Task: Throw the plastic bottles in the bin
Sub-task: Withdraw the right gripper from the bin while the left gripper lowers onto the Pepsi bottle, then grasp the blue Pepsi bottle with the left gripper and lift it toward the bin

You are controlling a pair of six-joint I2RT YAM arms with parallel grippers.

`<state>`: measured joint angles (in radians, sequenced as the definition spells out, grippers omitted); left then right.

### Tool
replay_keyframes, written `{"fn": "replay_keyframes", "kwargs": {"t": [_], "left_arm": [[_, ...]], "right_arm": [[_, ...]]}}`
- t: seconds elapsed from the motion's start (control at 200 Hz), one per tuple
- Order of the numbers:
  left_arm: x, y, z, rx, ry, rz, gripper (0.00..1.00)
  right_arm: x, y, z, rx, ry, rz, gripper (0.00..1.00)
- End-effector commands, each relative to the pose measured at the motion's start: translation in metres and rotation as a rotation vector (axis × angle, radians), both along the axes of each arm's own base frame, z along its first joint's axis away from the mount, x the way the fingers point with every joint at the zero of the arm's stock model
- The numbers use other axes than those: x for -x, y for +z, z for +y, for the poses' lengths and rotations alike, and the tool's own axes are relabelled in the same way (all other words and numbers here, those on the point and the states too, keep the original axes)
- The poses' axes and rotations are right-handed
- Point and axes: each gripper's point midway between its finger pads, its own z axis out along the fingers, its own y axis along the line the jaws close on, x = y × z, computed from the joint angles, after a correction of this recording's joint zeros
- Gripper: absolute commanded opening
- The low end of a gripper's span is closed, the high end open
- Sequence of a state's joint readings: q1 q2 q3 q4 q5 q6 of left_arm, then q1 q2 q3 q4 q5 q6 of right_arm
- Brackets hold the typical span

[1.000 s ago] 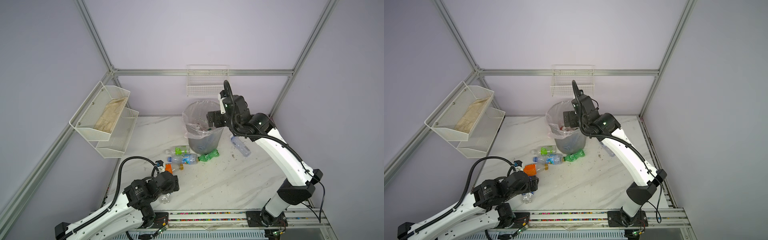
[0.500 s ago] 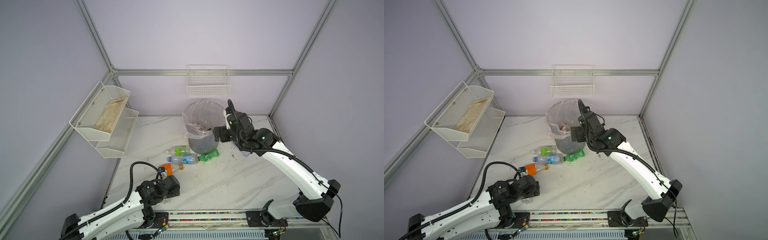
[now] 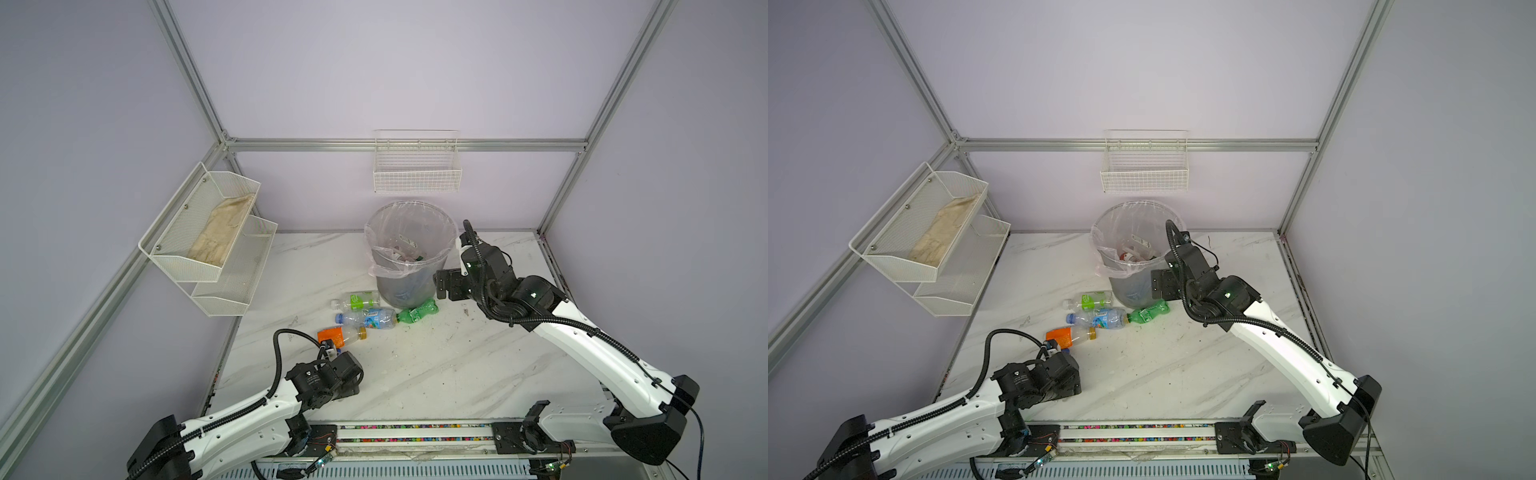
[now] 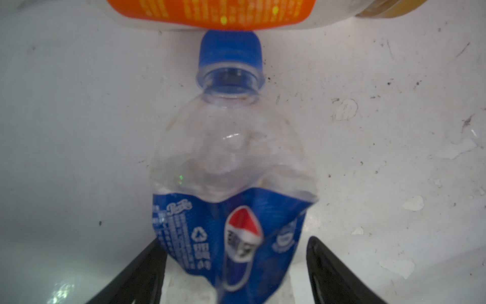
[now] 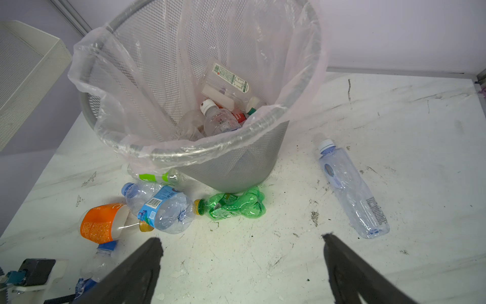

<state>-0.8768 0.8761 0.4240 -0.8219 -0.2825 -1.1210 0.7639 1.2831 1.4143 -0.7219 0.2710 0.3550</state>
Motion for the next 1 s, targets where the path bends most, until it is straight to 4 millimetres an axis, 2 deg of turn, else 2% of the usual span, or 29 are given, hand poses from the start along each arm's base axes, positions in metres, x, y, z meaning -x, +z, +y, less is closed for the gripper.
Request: {"fn": "replay_keyframes", "kwargs": {"t": [0.0, 0.115, 0.275, 0.415, 0.49, 0.575, 0.73, 0.865, 0.995], "left_arm": [[-0.001, -0.007, -0.001, 0.02, 0.005, -0.008, 0.63], [-0.003, -0.002, -0.002, 0.027, 0.003, -0.023, 0.46], [-0.005, 0.015, -0.003, 0.03, -0.013, -0.04, 0.36], [-0.011, 0.045, -0.007, 0.037, -0.029, -0.079, 0.33], [-0.015, 0.07, -0.011, 0.042, -0.041, -0.121, 0.3], [-0.02, 0.106, -0.017, 0.047, -0.059, -0.195, 0.29], [-0.034, 0.2, -0.037, 0.071, -0.126, -0.376, 0.28], [-0.051, 0.29, -0.063, 0.057, -0.22, -0.545, 0.28], [-0.069, 0.359, -0.088, 0.014, -0.302, -0.686, 0.28]], "right_arm": [[0.003, 0.014, -0.007, -0.043, -0.032, -0.034, 0.97], [0.005, 0.015, -0.01, -0.047, -0.039, -0.039, 0.97], [0.007, 0.011, -0.012, -0.044, -0.039, -0.033, 0.98], [0.01, 0.008, -0.017, -0.045, -0.053, -0.031, 0.98], [0.012, 0.008, -0.023, -0.046, -0.075, -0.036, 0.97], [0.015, 0.008, -0.034, -0.05, -0.114, -0.046, 0.98], [0.021, 0.003, -0.052, -0.053, -0.176, -0.056, 0.98], [0.025, -0.008, -0.059, -0.06, -0.198, -0.04, 0.97], [0.03, -0.021, -0.062, -0.062, -0.2, -0.015, 0.97]]}}
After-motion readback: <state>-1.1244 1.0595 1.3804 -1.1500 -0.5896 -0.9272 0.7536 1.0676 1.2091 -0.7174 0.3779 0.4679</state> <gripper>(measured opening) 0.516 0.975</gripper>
